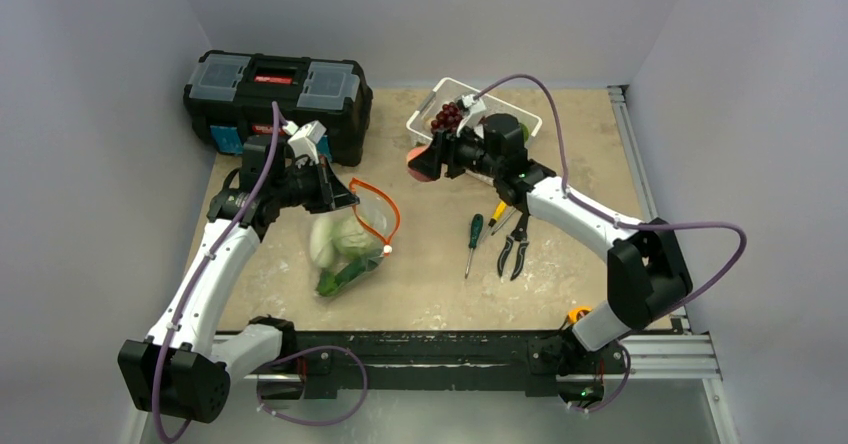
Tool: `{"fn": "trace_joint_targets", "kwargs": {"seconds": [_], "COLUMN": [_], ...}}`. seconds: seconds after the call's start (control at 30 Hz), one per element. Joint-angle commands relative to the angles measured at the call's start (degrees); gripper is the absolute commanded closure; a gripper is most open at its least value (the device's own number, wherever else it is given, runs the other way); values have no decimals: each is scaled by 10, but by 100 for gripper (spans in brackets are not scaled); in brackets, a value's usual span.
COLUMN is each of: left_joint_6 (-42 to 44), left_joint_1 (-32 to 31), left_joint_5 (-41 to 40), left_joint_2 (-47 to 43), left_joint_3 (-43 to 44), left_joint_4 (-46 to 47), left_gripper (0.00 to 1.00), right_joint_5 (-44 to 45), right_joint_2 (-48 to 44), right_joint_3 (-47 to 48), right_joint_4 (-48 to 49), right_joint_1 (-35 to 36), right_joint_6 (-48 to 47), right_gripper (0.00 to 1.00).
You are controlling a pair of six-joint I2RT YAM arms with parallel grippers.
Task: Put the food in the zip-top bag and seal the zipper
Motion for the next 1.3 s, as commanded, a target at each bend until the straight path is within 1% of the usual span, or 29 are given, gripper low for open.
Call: {"fn": "trace_joint_targets", "kwargs": {"seconds": [0.0, 0.13, 0.27, 0.43, 0.5, 0.73, 0.93, 1.03, 1.13, 1.27], "left_joint_6": [1, 2, 4, 4, 4, 1, 1, 2, 2, 1], "left_joint_1": [-3, -3, -3, -3, -3, -3, -5, -8, -9, -10], "left_joint_5": [11, 12, 12, 13, 15, 22, 26, 27, 27, 27], "left_joint_2": [-6, -11, -17, -17, -17, -17, -18, -21, -23, -23], "left_joint_3": [14, 14, 14, 13, 13, 12, 12, 12, 12, 12], "left_joint_4": [17, 18, 21, 22, 22, 26, 27, 27, 28, 28], "left_gripper": [100, 100, 100, 100, 100, 100, 100, 100, 100, 100], "right_joint_5": [-157, -165, -187, -194, -196, -199, -211, -207, -208, -210], "right_joint_2": [-28, -23, 24, 64, 80, 129, 183, 200, 209, 207], "right_joint_3": [-35, -32, -12, -12, -5, 14, 53, 68, 75, 64], "right_joint_4": [134, 147, 141, 167, 168, 194, 230, 231, 240, 254], "right_joint_1": [23, 58, 85, 116, 127, 150, 157, 157, 159, 158], "right_joint_6": [26, 25, 36, 57, 58, 81, 121, 130, 139, 145], "right_gripper": [100, 100, 100, 97, 95, 76, 67, 60, 49, 28]}}
